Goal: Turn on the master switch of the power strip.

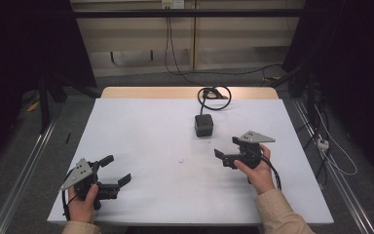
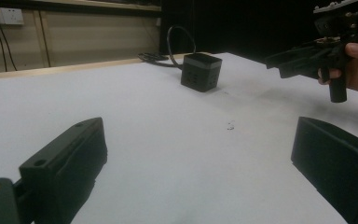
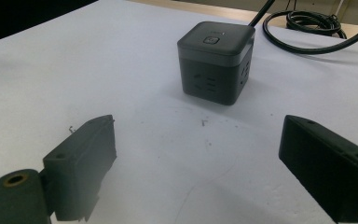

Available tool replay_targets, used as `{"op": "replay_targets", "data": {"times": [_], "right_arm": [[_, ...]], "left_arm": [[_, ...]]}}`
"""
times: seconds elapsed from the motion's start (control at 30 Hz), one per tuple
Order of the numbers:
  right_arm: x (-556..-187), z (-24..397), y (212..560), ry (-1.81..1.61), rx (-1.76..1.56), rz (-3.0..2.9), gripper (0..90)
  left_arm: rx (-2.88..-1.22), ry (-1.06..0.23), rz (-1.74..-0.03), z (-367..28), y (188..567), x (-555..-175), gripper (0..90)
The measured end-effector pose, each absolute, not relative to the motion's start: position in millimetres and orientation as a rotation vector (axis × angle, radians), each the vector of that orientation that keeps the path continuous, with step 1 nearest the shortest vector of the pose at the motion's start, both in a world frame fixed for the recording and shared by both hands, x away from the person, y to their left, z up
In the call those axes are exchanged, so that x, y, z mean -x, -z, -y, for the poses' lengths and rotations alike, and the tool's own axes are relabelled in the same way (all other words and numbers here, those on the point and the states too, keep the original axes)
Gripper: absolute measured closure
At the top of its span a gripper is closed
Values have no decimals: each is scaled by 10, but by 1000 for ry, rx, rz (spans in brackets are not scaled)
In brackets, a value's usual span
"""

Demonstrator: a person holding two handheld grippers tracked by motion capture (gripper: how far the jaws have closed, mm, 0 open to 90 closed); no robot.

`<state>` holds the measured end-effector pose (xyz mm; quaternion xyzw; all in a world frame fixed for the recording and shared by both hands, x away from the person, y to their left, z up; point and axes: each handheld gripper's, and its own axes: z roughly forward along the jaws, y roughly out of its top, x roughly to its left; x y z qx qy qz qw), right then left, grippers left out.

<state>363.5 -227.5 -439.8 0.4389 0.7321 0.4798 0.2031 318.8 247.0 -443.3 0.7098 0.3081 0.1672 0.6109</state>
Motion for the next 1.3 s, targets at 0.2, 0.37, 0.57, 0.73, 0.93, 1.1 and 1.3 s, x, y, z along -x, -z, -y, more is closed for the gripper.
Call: {"op": "replay_targets", "data": {"times": [0.2,0.37,0.57,0.73,0.93,1.1,1.3], "right_arm": [[-3576,2280,4406,-1341,-1220,-2052,107],[-3530,2297,4416,-1344,-1214,-2058,107],[-3469,2325,4415,-1356,-1211,-2057,108],[-3418,2334,4416,-1364,-1203,-2062,109],[-3368,2368,4418,-1369,-1202,-2060,109],[-3332,2394,4420,-1372,-1197,-2067,109],[-3293,2427,4430,-1364,-1196,-2072,108]], "left_arm": [[-1643,-386,-708,-2471,4434,-3191,29],[-1643,-386,-704,-2466,4437,-3194,30],[-1646,-384,-710,-2457,4437,-3191,30],[-1643,-384,-709,-2454,4437,-3190,30],[-1651,-384,-703,-2454,4437,-3193,30],[-1652,-385,-703,-2453,4436,-3192,30],[-1648,-384,-706,-2448,4435,-3189,30]]}}
